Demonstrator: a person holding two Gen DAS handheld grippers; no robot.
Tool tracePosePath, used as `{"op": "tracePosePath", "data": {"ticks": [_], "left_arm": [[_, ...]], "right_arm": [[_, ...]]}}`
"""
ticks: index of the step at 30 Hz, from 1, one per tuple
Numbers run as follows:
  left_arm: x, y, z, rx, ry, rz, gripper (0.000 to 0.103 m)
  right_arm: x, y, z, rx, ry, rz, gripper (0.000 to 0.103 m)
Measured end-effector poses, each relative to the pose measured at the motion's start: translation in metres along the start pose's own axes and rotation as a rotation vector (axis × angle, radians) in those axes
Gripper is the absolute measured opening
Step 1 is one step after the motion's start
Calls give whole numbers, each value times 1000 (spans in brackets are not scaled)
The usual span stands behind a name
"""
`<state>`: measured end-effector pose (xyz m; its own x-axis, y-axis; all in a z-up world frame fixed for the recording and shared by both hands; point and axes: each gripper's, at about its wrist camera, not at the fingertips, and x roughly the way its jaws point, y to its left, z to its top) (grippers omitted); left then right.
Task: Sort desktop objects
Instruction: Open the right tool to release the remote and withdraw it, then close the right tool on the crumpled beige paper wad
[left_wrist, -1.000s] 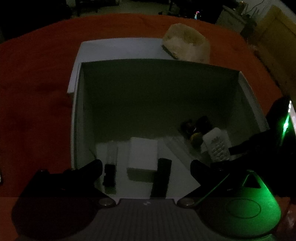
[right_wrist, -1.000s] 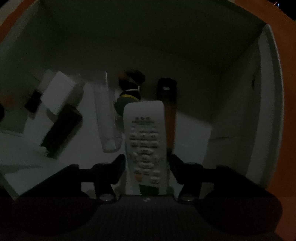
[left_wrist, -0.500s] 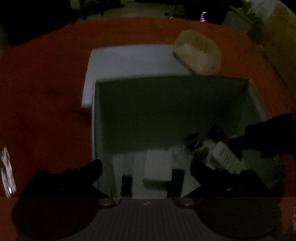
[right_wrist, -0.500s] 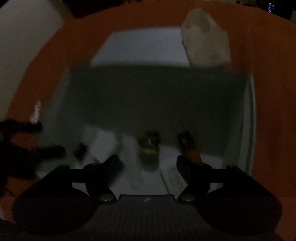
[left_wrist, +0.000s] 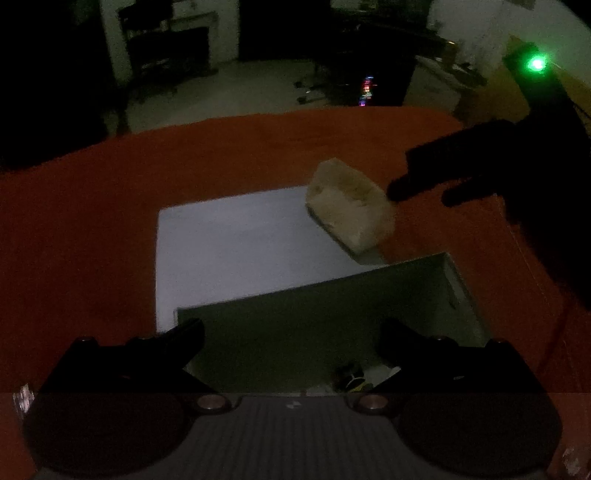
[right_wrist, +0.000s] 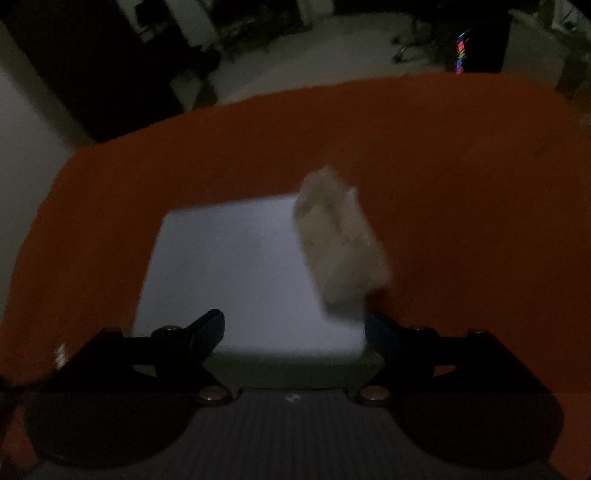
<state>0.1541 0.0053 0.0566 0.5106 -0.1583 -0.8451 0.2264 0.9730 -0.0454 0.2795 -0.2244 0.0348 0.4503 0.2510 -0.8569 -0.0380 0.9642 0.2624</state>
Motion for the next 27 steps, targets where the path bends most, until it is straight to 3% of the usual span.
{"op": "tracePosePath", "data": {"ticks": [3, 17, 20, 24, 26, 27], "left_arm": [[9, 3, -5, -11, 32, 8, 103], [35, 42, -25, -51, 107, 17, 103], [41, 44, -28, -40, 126, 25, 103], [54, 44, -25, -10, 164, 36, 103], [63, 45, -15, -10, 195, 32, 103], [68, 48, -7, -28, 215, 25, 103]], "right_arm": [[14, -18, 17, 17, -41, -49, 86], [85, -51, 25, 54, 64, -142, 85], [89, -55, 23, 93, 62, -148, 85], [97, -55, 25, 168, 85, -94, 85], [105, -48, 25, 138, 90, -123, 71], [109, -45, 24, 123, 97, -133, 39]]}}
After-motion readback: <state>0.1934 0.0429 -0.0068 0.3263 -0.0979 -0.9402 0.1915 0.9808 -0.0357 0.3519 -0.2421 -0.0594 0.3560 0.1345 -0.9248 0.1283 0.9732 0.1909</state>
